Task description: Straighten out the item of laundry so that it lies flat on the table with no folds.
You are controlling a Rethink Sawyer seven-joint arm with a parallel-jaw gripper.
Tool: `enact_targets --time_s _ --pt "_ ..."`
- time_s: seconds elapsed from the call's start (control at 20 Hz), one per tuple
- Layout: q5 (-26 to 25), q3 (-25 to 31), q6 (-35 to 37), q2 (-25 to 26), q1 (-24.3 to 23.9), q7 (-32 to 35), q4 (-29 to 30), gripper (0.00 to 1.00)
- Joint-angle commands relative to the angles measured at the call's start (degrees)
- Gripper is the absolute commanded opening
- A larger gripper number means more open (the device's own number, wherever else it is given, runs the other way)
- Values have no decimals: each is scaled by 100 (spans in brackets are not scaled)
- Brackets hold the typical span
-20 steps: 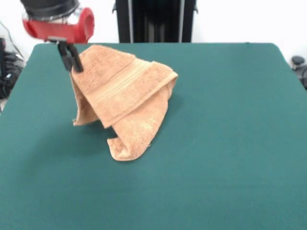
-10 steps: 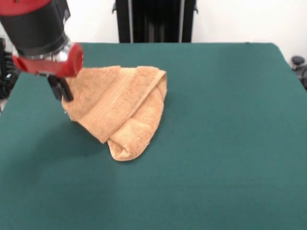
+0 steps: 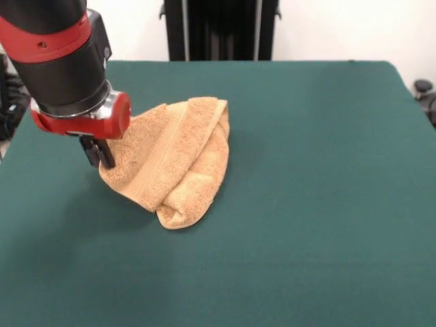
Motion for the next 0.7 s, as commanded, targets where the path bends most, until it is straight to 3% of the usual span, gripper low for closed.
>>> enact_targets --time_s 0.05,0.2,0.45,0.7 --pt "224 392 173 -296 237 583 639 0" --pt "239 507 692 -46 197 379 153 0" --pt "115 619 1844 602 332 217 -1323 0" --pt "121 633 2211 802 383 240 -1740 0"
